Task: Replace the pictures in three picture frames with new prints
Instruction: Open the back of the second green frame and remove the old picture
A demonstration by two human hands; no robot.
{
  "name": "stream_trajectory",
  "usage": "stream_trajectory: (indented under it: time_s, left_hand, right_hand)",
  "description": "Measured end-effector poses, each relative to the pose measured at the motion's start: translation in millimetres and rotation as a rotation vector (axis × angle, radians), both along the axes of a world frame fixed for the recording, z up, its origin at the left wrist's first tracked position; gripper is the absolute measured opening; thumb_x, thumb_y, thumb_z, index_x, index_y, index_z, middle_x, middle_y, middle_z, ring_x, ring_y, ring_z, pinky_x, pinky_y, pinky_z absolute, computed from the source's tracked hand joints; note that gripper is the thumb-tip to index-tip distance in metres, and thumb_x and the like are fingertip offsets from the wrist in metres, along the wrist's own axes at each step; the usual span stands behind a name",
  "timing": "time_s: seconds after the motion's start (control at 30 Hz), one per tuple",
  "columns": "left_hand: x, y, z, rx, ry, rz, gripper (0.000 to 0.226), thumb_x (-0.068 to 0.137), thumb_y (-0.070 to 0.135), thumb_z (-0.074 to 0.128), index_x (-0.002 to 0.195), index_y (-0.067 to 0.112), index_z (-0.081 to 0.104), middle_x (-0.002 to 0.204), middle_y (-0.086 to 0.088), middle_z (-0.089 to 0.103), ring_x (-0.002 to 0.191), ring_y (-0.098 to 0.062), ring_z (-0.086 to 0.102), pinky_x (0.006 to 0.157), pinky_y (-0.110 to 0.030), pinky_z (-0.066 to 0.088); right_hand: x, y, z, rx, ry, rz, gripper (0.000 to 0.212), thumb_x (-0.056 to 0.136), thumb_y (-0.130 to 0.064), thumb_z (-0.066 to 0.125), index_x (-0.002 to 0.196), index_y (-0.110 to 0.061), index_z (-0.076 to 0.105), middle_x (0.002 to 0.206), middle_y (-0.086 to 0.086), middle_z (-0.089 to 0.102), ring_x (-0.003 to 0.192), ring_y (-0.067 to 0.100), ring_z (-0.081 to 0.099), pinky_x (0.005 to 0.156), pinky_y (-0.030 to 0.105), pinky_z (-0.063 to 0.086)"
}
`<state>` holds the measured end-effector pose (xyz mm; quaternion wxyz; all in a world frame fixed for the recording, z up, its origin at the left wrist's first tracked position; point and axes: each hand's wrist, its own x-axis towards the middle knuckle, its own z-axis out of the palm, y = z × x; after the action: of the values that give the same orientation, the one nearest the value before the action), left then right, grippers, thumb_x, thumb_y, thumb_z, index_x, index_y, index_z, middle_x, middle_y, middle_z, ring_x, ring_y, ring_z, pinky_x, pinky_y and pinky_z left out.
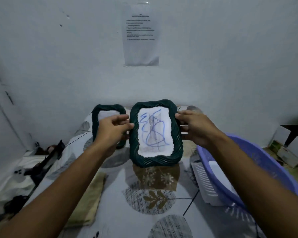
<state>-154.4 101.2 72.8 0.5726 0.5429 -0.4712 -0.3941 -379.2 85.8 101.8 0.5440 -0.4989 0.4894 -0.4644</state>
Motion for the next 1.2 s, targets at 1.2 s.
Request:
stream_trajectory:
  time_s: [1.2]
  left_hand:
    - [-2.9, 46.3, -23.3, -0.002, -0.335, 0.134, 0.012, 0.07, 0.003, 0.073, 0.082, 0.007, 0.074, 0.072, -0.005, 0.071, 0.064, -0.018, 0.067, 0.06, -0.032, 0.058]
  right_hand:
    - [67.5, 34.0, -8.0, -0.418, 0.518, -0.2, 0.019, 0.091, -0.006, 0.056, 0.076, -0.005, 0.068, 0.07, 0.011, 0.068, 0.06, 0.022, 0.067, 0.058, 0.036, 0.057]
